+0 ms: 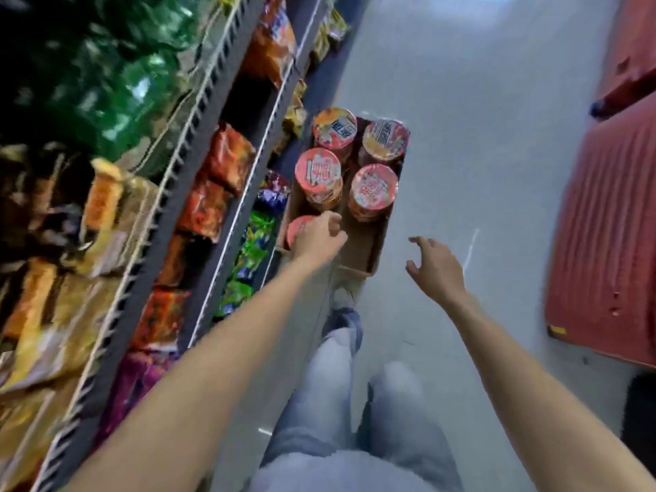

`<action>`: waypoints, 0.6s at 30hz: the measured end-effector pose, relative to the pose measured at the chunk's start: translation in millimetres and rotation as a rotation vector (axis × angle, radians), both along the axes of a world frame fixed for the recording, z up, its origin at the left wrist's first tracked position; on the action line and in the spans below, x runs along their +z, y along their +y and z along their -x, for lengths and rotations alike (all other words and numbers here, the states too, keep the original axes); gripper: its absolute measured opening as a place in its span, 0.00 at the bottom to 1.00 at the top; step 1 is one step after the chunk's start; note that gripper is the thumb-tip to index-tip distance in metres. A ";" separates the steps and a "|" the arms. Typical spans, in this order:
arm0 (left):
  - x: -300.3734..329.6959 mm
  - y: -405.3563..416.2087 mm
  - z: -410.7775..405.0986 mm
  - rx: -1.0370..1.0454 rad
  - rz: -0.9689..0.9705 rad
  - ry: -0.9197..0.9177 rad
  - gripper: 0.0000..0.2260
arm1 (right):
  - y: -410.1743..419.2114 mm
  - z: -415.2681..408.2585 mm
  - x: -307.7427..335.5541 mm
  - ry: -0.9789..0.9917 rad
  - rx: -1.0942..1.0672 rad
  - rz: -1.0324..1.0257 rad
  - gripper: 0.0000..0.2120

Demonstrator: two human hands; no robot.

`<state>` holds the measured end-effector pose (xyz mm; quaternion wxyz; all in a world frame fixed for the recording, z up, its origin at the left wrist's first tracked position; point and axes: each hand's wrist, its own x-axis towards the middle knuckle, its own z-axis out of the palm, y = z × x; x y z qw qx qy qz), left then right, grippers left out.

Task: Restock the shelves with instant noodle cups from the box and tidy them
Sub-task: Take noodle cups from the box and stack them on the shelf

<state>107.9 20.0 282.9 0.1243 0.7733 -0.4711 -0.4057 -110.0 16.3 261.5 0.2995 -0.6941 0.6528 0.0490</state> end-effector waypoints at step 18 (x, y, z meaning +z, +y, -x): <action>-338.5 -181.8 -76.6 1.069 -0.306 0.501 0.33 | -281.6 -57.5 -321.7 0.001 0.128 -0.053 0.53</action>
